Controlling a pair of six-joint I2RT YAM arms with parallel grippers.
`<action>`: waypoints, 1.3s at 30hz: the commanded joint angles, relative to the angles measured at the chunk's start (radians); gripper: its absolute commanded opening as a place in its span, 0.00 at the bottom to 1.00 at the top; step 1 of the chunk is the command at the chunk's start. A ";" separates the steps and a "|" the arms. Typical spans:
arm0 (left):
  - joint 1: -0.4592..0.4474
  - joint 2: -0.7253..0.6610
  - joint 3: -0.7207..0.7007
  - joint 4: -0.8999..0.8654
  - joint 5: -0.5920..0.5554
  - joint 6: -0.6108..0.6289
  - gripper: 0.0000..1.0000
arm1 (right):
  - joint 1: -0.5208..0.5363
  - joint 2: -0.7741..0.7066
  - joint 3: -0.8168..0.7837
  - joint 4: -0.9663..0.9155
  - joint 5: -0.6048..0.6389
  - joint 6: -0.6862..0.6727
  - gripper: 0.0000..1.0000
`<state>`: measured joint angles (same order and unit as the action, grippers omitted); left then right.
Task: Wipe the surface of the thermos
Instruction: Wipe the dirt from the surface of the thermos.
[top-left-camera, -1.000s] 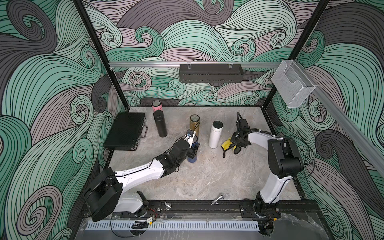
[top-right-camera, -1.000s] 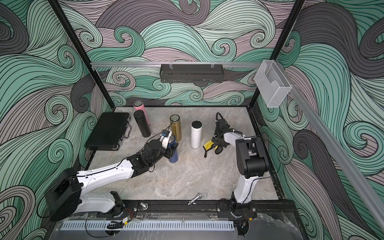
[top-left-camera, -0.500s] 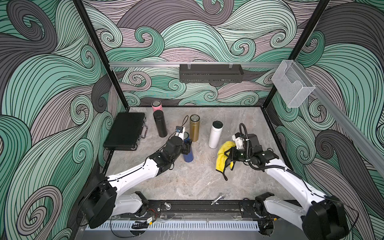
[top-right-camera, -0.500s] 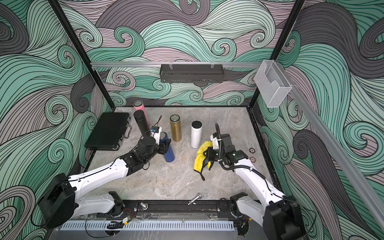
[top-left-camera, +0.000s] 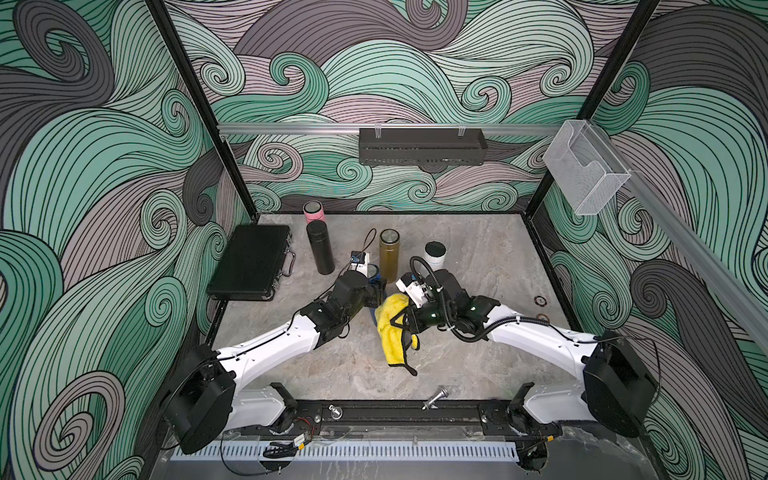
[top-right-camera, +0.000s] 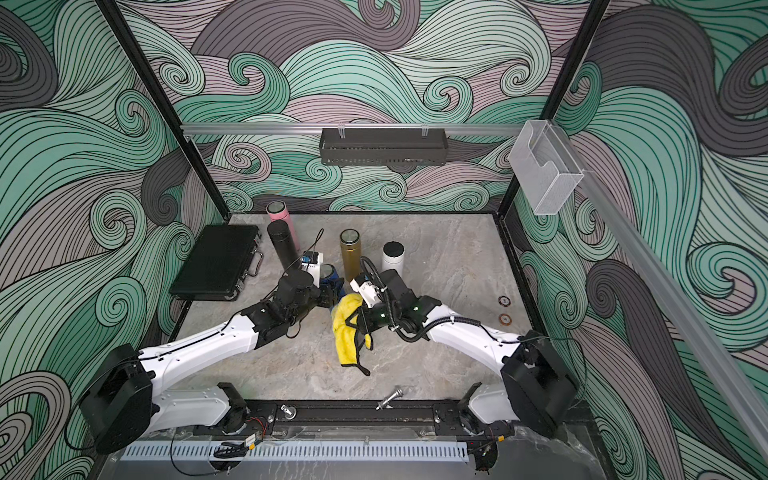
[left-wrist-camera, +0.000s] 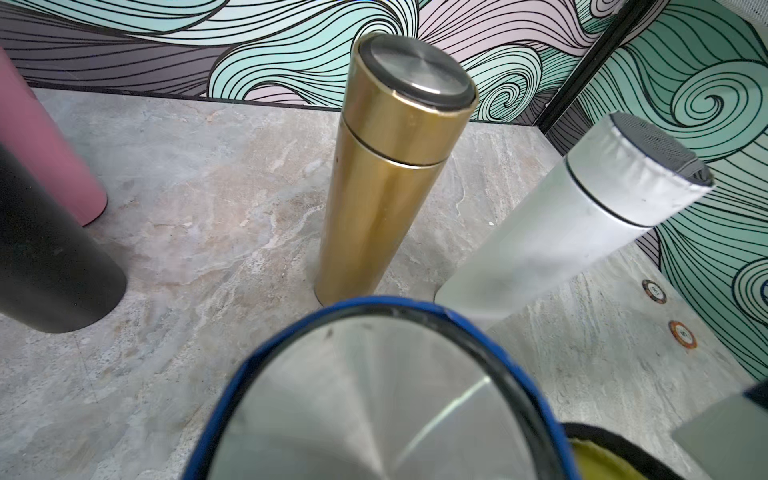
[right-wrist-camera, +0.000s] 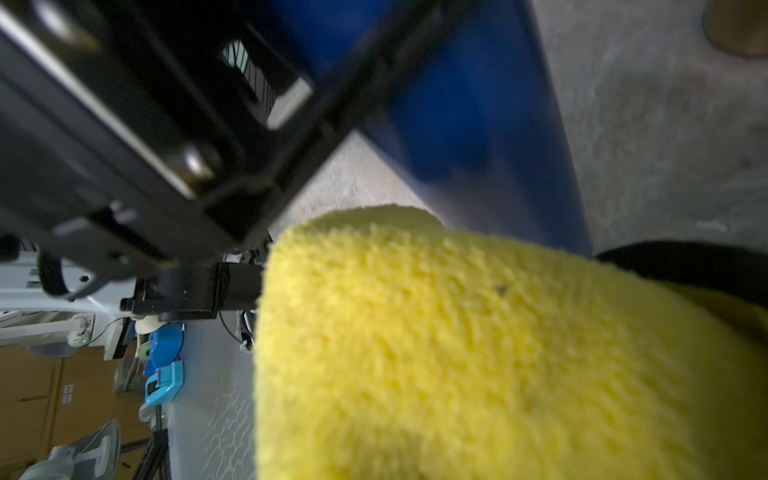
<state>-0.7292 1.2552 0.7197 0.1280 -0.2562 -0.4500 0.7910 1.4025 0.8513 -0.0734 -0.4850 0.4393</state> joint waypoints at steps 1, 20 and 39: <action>0.002 0.006 0.040 0.028 0.002 -0.039 0.00 | 0.007 0.040 0.039 0.148 0.109 0.019 0.00; 0.002 -0.052 0.065 -0.063 -0.071 -0.070 0.00 | 0.132 -0.003 -0.082 0.007 0.418 0.159 0.00; 0.002 -0.145 0.154 -0.355 -0.229 -0.434 0.00 | 0.228 0.214 0.031 0.213 0.561 0.254 0.00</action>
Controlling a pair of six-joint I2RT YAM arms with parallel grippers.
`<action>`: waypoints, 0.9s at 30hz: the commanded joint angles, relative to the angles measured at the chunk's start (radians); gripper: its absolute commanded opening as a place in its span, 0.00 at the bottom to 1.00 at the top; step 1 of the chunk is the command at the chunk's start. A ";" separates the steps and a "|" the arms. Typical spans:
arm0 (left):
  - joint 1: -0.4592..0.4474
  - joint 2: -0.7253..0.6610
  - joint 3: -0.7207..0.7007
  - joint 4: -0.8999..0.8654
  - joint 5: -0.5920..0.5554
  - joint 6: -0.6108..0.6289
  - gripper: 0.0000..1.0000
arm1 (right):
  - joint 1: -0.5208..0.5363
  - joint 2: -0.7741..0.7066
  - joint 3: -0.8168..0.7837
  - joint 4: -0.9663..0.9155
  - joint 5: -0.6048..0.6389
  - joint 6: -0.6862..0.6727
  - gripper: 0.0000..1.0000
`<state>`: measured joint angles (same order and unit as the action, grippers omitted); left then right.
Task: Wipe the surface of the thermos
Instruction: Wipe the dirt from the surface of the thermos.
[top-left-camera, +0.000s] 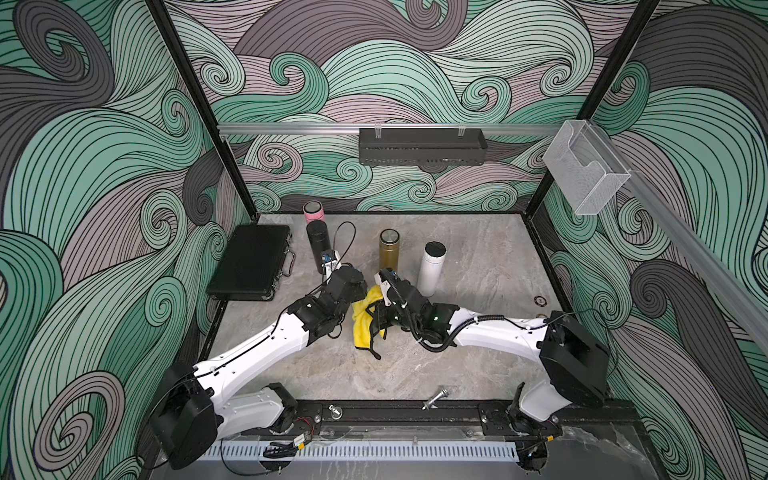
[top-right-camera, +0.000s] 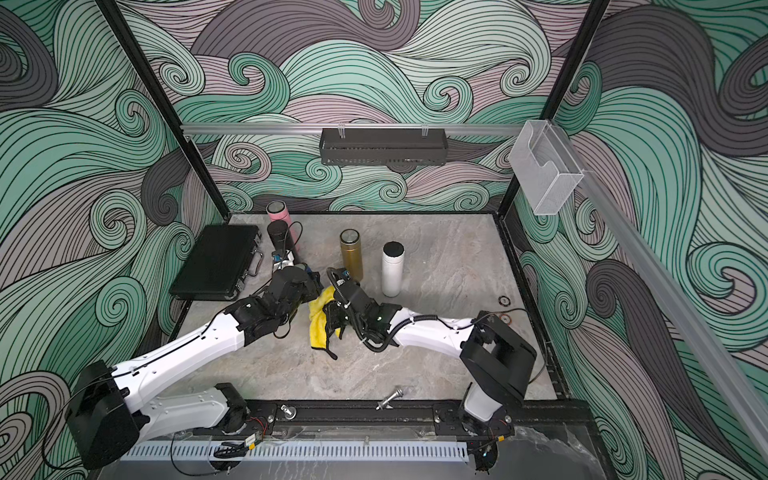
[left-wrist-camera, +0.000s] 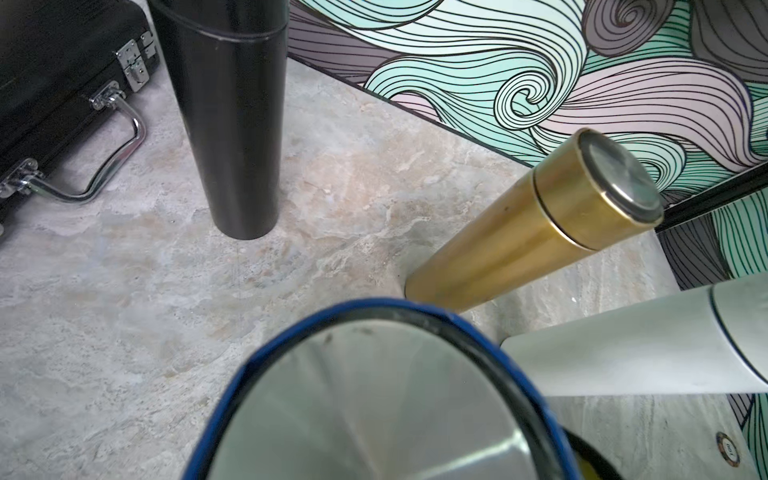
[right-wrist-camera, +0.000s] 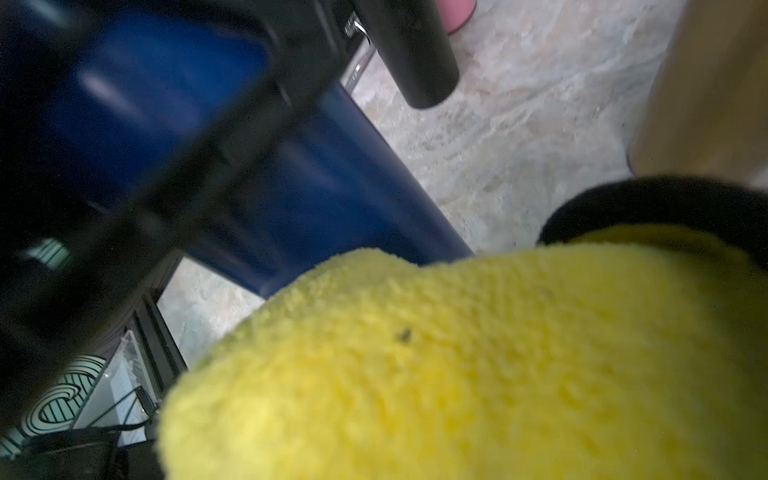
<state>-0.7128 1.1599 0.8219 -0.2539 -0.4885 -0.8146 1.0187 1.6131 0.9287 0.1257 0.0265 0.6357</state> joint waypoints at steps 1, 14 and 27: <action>-0.014 -0.047 0.056 0.022 0.001 -0.070 0.00 | 0.000 0.001 -0.063 0.016 0.051 0.065 0.00; -0.014 0.057 0.123 -0.069 -0.081 -0.198 0.00 | 0.011 0.022 0.078 0.107 0.047 -0.007 0.00; -0.014 0.098 0.106 -0.051 -0.082 -0.262 0.00 | 0.012 0.087 0.040 0.103 0.071 0.079 0.00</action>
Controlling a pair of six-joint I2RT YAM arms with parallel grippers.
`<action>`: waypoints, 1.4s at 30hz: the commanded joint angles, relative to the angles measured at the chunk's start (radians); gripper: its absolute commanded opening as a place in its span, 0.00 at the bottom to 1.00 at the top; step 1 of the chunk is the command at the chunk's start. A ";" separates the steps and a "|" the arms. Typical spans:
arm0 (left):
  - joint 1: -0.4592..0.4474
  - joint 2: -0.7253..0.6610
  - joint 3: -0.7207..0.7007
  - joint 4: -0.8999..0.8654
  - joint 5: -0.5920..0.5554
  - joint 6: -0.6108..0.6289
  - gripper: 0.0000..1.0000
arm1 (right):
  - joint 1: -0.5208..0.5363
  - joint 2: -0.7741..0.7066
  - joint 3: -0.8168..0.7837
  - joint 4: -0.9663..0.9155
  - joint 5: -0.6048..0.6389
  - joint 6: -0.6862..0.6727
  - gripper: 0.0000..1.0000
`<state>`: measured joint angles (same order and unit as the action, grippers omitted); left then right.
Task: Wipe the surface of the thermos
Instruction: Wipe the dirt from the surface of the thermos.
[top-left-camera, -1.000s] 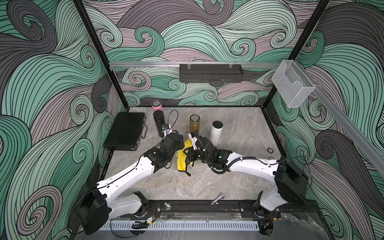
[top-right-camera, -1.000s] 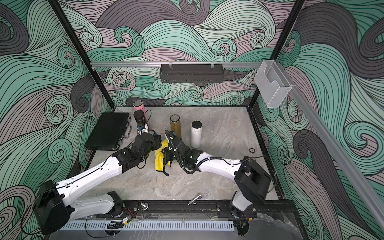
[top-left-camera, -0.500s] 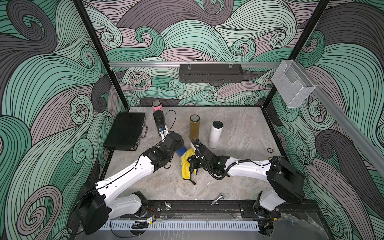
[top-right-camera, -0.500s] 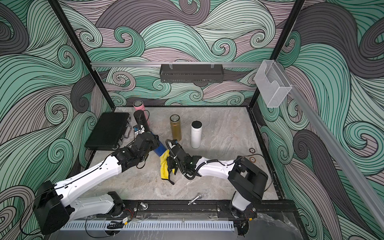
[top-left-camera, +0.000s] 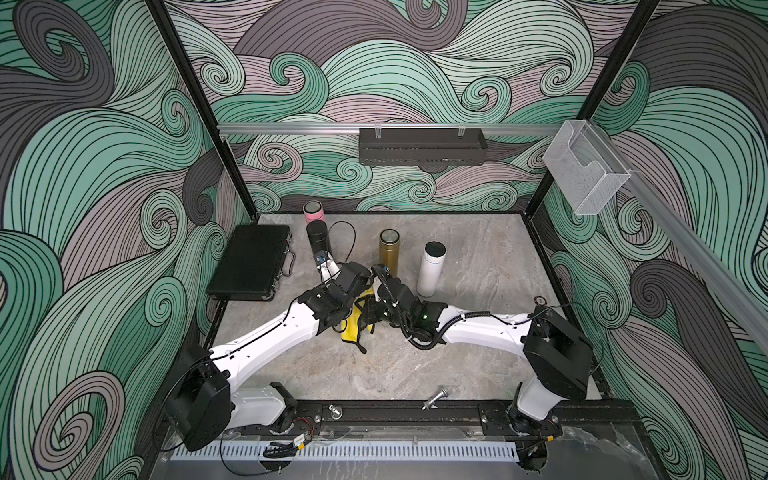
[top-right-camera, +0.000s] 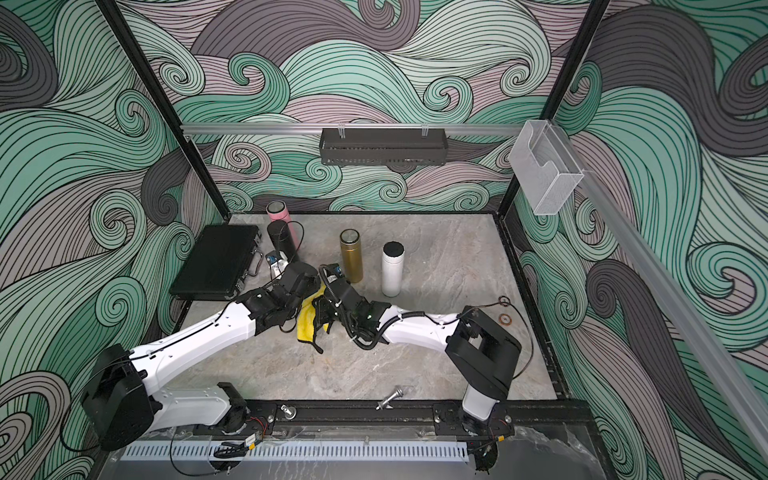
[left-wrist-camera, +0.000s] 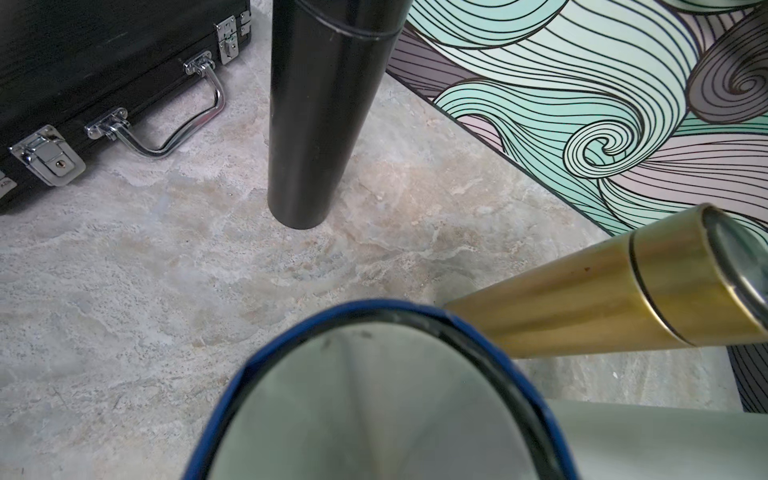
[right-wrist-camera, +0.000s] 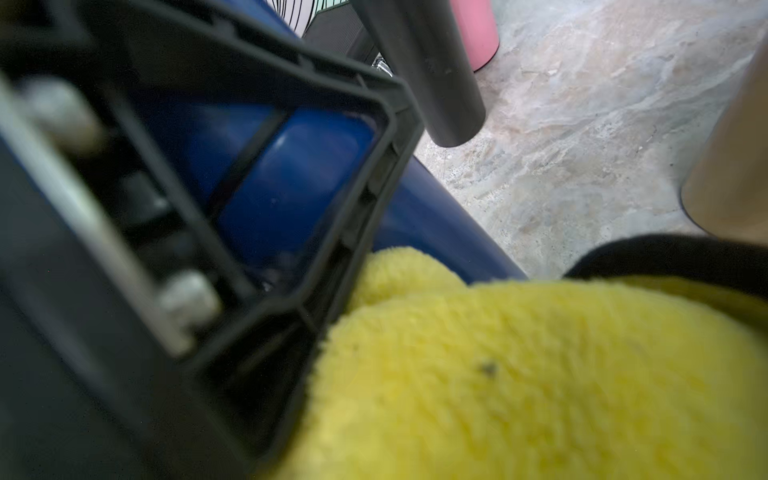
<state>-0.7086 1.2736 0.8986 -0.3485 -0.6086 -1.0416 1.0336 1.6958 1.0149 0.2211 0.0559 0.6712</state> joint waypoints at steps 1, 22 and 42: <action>-0.019 -0.015 0.031 0.042 0.036 -0.035 0.00 | -0.003 -0.005 -0.071 0.005 0.045 0.056 0.00; -0.019 0.039 0.052 0.037 0.055 -0.055 0.00 | -0.001 0.019 0.071 -0.061 -0.028 0.054 0.00; -0.019 -0.058 -0.104 0.234 0.222 0.534 0.00 | -0.060 -0.337 -0.128 -0.529 -0.127 -0.090 0.00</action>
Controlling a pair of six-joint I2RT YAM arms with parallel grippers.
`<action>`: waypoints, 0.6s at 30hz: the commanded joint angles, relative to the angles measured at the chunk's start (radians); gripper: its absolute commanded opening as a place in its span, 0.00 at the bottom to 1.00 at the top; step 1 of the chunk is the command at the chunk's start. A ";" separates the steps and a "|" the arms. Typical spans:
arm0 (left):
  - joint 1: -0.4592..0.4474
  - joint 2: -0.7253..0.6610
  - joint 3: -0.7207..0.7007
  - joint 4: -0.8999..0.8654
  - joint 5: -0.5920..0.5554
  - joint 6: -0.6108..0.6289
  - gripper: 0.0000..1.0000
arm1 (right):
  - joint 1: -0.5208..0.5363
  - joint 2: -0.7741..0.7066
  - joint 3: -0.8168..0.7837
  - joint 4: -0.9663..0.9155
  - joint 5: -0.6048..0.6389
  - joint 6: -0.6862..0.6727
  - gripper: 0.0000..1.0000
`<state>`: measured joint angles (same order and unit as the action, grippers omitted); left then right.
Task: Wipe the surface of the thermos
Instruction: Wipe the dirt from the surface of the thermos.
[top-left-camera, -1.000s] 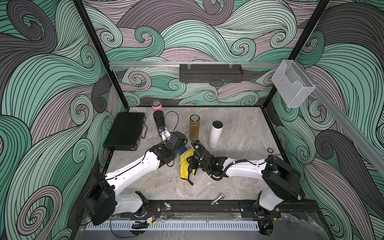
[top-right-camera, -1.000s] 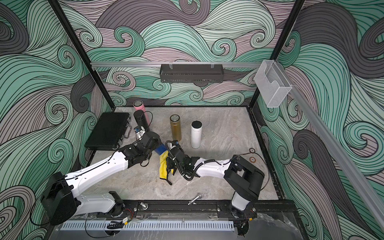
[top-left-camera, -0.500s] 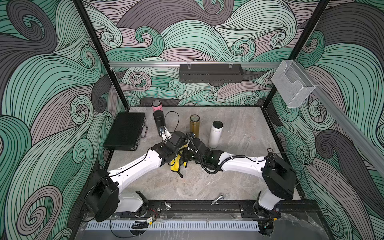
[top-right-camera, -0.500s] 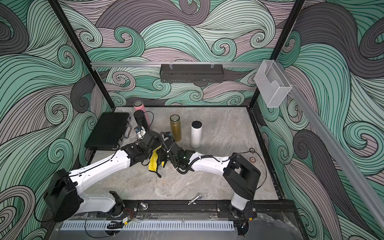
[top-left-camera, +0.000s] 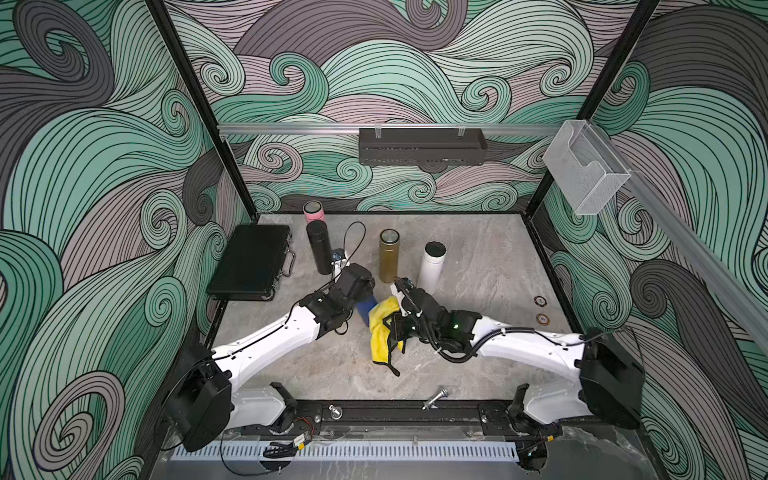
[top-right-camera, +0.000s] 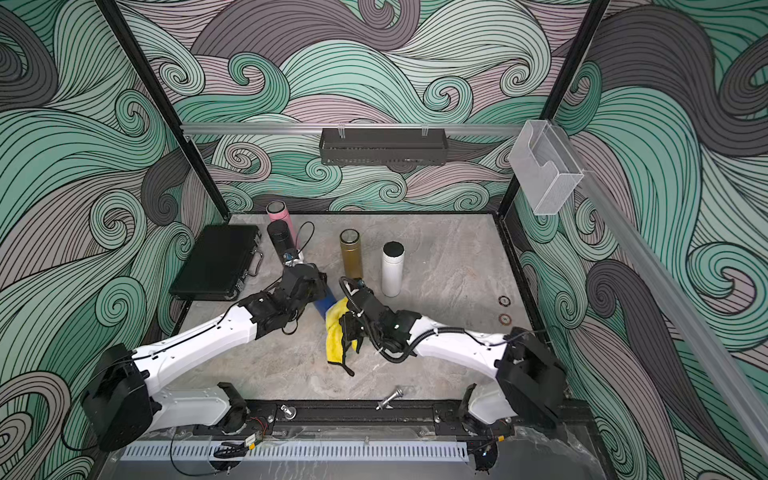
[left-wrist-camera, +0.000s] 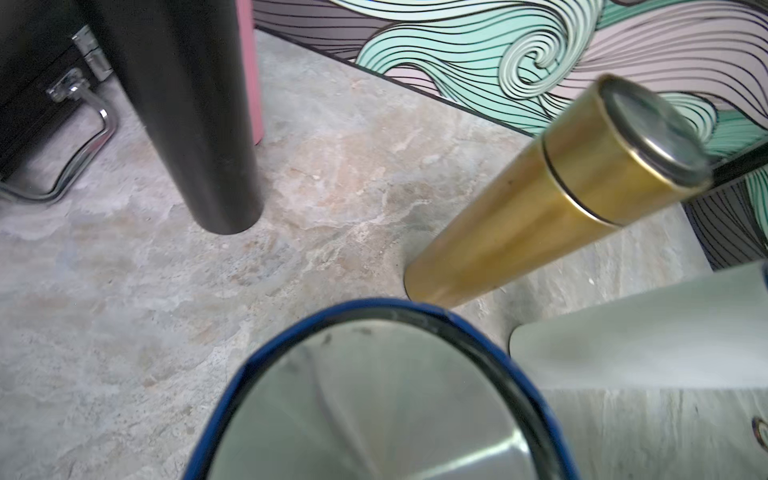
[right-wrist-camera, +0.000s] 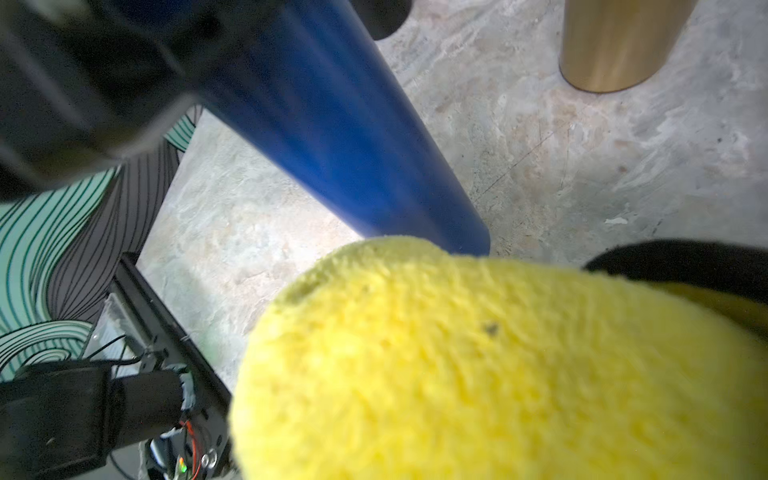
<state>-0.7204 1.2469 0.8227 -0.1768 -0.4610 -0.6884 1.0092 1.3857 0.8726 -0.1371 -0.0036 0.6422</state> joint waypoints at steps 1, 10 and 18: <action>-0.007 -0.043 -0.037 0.059 0.095 0.217 0.00 | -0.066 -0.041 -0.002 -0.173 -0.138 -0.060 0.00; -0.005 -0.226 -0.314 0.408 0.452 0.454 0.00 | -0.307 -0.075 -0.068 0.062 -0.522 -0.013 0.00; -0.005 -0.269 -0.345 0.378 0.590 0.594 0.00 | -0.308 0.050 0.081 0.032 -0.634 -0.069 0.00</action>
<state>-0.7204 0.9852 0.4778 0.2245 0.0181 -0.1677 0.7010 1.4029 0.9298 -0.1188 -0.5438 0.5991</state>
